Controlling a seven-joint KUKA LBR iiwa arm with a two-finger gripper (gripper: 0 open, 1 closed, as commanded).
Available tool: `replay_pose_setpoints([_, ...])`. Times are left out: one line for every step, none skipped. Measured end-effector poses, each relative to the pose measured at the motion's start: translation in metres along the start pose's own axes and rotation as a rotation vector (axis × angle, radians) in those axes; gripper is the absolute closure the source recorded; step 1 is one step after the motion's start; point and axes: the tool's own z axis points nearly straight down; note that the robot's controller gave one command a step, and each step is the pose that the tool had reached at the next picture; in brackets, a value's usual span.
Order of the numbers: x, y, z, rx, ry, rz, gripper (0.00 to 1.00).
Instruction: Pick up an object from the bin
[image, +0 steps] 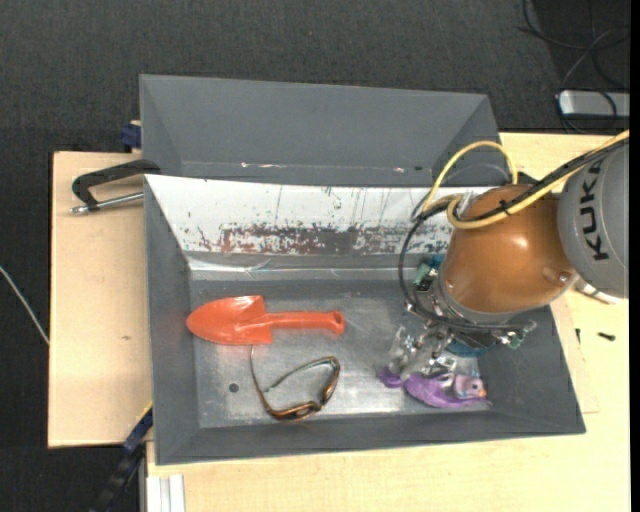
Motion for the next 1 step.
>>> replay_pose_setpoints([-0.0359, 0.0099, -0.0173, 0.005, 0.0, -0.213, 1.0])
